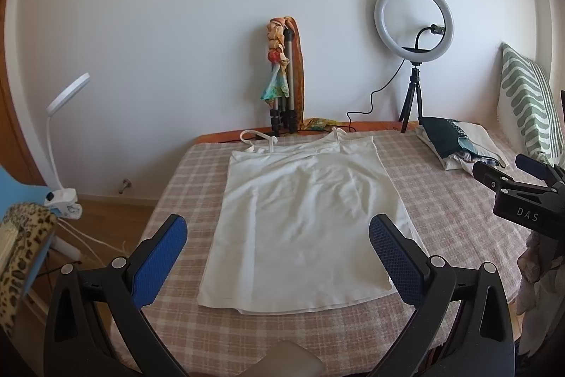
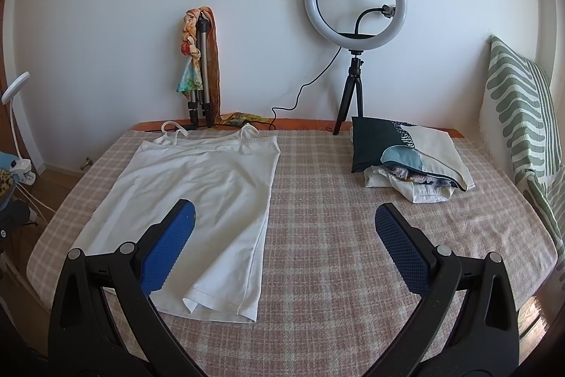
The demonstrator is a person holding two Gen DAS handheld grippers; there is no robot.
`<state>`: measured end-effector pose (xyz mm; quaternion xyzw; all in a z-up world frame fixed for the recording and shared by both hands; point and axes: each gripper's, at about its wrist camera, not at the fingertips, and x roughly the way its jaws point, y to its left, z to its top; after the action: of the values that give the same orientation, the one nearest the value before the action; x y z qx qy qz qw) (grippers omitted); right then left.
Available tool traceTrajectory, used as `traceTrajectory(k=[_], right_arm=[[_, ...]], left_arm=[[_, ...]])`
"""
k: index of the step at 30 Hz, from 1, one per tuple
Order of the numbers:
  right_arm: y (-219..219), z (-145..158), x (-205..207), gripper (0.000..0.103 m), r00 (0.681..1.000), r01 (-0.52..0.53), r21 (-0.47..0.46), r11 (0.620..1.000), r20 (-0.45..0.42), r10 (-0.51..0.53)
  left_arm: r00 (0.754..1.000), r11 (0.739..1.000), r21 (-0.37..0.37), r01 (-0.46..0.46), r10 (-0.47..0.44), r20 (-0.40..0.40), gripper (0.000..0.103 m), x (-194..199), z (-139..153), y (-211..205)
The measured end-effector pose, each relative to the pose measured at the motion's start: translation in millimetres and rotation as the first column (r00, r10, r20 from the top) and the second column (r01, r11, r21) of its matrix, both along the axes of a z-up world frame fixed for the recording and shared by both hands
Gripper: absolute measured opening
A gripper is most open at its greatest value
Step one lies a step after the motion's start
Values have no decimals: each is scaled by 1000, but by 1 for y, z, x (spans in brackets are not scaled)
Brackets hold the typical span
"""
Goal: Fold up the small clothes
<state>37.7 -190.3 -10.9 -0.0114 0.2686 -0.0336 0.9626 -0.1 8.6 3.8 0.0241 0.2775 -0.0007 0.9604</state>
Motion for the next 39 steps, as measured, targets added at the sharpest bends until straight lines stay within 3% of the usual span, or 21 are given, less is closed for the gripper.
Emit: traceTrajectory(k=[39], right_arm=[[-1, 2, 0, 103, 1000, 4, -2, 1000, 14, -4]], left_arm=[[1000, 1000, 2, 0, 0, 2, 103, 1, 2, 0]])
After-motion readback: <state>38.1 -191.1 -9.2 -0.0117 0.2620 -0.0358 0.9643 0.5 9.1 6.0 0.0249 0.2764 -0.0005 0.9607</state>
